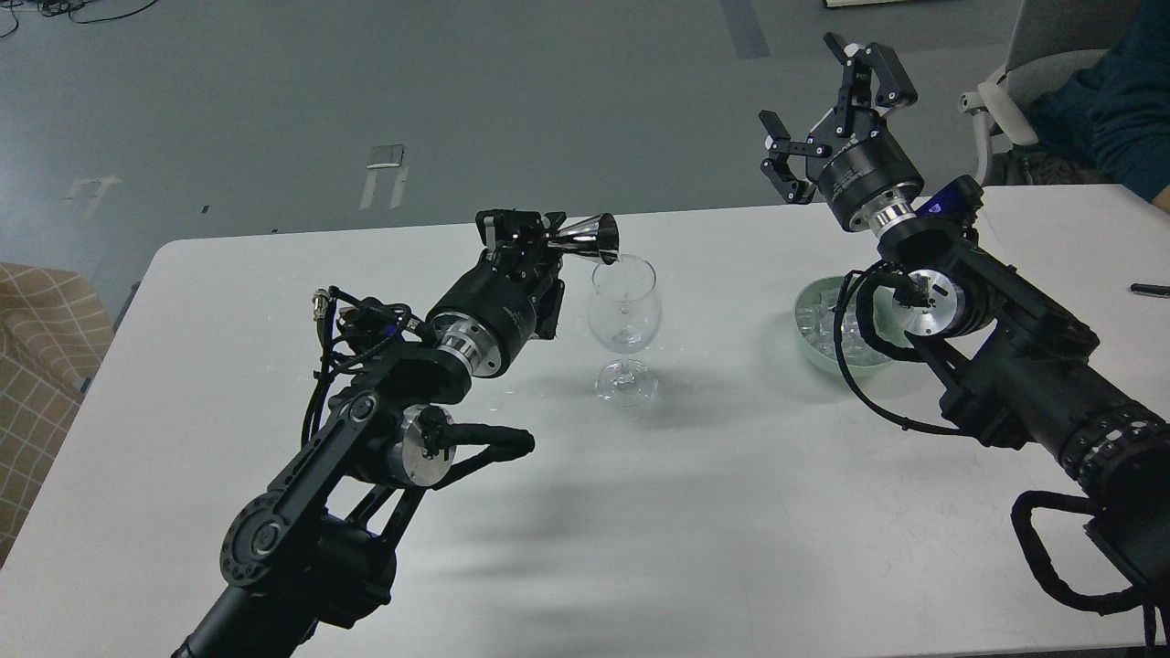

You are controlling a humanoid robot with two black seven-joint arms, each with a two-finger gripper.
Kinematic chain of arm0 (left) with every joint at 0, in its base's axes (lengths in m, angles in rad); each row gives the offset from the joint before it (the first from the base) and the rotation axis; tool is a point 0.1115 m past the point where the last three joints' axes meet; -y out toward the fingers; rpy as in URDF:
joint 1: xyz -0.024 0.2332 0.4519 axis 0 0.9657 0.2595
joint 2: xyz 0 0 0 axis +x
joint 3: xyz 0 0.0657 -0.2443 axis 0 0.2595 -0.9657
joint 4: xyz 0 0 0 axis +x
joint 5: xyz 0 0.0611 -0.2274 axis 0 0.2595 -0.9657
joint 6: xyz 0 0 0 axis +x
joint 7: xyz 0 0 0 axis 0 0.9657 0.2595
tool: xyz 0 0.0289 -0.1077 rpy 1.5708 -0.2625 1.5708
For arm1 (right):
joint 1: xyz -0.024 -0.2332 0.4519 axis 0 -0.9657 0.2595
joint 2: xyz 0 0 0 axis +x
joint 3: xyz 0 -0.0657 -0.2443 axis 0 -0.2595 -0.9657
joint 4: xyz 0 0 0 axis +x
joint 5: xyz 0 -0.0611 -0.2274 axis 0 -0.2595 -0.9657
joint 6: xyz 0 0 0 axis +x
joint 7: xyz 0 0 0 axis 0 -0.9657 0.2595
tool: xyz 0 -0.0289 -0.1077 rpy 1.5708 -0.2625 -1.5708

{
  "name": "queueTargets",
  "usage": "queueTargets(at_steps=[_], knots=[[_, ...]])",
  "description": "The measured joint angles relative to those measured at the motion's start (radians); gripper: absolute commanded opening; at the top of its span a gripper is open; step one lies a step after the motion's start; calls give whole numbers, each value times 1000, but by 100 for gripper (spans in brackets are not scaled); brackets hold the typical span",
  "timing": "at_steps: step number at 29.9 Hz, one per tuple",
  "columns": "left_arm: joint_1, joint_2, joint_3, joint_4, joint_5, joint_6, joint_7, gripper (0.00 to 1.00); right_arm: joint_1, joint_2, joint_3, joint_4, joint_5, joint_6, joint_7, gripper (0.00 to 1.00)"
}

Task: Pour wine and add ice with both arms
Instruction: 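Tilt the jigger over the wine glass rim with the left gripper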

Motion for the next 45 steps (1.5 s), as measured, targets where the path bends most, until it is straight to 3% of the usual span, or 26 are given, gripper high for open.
queueTargets(at_steps=[45], knots=[[0, 35, 97, -23, 436, -5, -13, 0, -18, 5, 0, 0, 0, 0, 0, 100]])
